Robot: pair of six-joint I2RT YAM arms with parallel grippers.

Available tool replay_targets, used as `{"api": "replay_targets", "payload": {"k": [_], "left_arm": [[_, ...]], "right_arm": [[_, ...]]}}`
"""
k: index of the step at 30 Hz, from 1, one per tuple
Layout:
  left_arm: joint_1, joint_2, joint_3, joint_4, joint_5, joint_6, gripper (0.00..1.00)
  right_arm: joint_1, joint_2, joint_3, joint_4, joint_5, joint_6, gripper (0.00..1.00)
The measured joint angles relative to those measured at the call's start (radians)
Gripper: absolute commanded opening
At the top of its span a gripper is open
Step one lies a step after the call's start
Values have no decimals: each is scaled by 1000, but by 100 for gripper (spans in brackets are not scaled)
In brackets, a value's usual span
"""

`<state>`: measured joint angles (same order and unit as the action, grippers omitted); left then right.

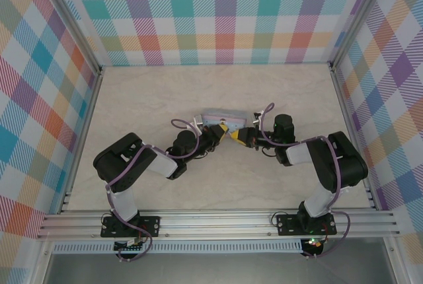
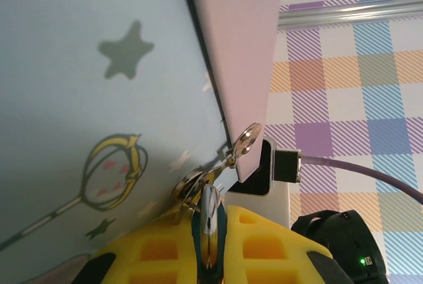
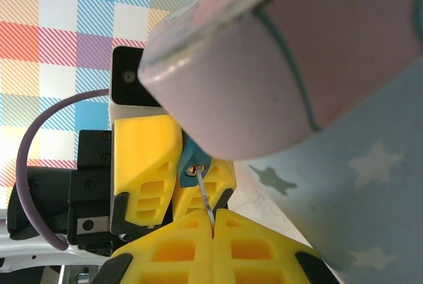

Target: Unlock a padlock with a key

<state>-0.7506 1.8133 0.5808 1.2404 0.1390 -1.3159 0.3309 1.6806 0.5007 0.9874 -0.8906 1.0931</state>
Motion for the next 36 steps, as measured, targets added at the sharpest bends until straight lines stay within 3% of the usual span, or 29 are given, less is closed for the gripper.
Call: {"api": "replay_targets", "payload": {"k": [13,23,36], "left_arm": [[8,10,26,-2,-32,19,0],[7,14,24,30,15,66,0],[4,23,24,37,58,78,0]], "right_arm": [[3,33,55,-11,-13,24,2],[-30,-54,80,-217,-54,-58,2],[-68,-91,80,-310,-72,-108,2]]}}
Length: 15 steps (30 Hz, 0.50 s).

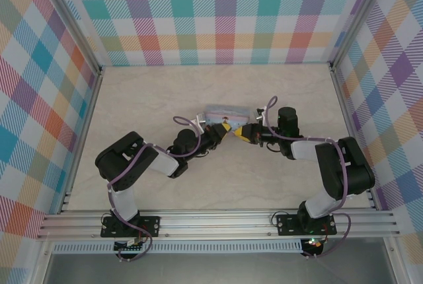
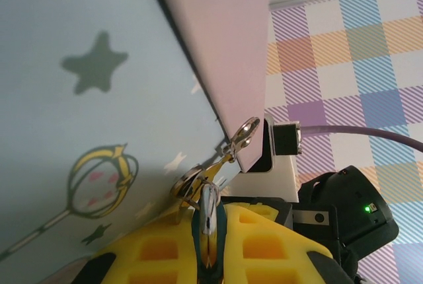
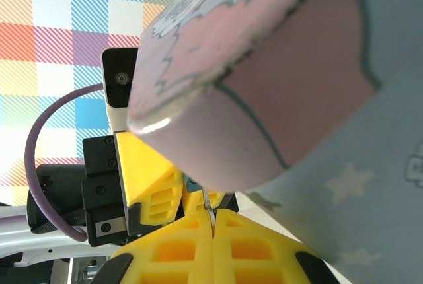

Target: Unlock a padlock with a key

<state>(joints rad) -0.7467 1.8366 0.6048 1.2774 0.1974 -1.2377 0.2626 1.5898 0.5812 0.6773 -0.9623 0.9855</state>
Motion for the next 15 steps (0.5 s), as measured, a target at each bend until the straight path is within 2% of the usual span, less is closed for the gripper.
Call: {"api": "replay_targets", "payload": {"k": [15], "left_arm": [[1,20,3,-3,-42,-4,0]], "right_arm": [[39,43,0,66,60,25,1]]}}
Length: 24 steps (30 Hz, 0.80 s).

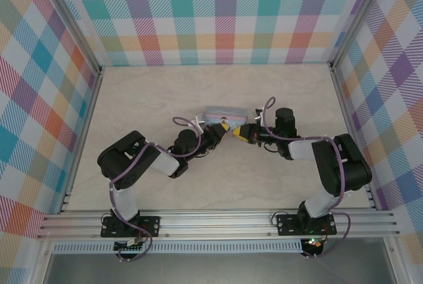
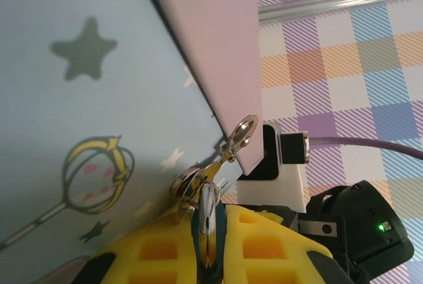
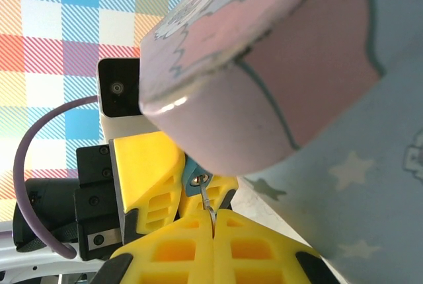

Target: Unlock a padlock with a key

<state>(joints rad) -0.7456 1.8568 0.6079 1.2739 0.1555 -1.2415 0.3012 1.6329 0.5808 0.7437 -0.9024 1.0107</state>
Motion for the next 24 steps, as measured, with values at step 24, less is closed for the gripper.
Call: {"api": "replay_targets", "payload": {"k": [24], "left_arm": [[2,29,26,1,-15,0,0]], "right_arm": [[-9,35,25,-11,-1,-27,1]]}}
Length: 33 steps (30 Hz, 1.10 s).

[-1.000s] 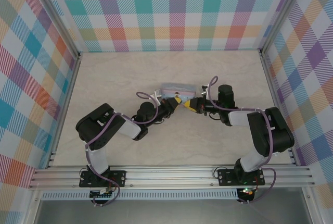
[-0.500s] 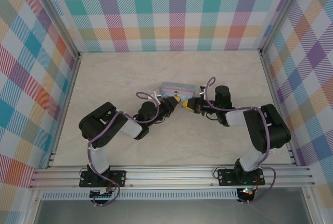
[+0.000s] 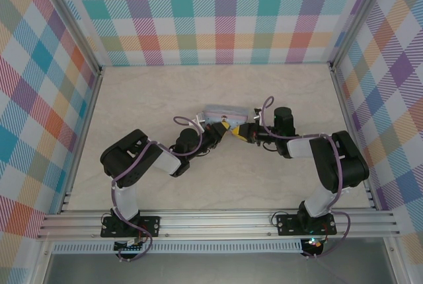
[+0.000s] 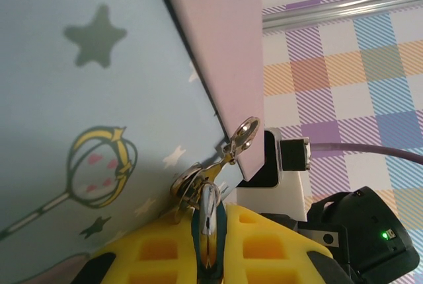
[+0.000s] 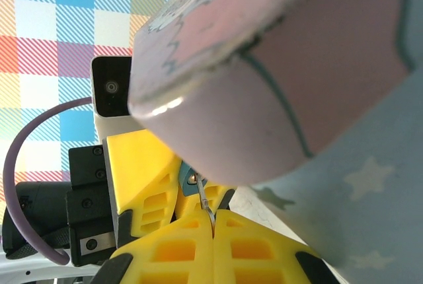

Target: Unlock a padlock with a key

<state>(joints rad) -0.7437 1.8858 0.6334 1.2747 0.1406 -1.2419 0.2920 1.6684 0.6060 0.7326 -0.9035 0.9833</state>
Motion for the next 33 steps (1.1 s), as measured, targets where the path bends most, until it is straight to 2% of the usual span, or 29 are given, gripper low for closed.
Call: {"api": "replay_targets", "payload": {"k": [23,29,33], "left_arm": [[0,13,11,10,-13,-2,0],[0,17,11,17,-26,-9,0],[0,17,11,14,-13,-23,0]], "right_arm": [[-8,25,47,-43,-39,-8,0],[21,-49,90,-273,53,-202,1],[24,-61,92,-313,72,-275,1]]}}
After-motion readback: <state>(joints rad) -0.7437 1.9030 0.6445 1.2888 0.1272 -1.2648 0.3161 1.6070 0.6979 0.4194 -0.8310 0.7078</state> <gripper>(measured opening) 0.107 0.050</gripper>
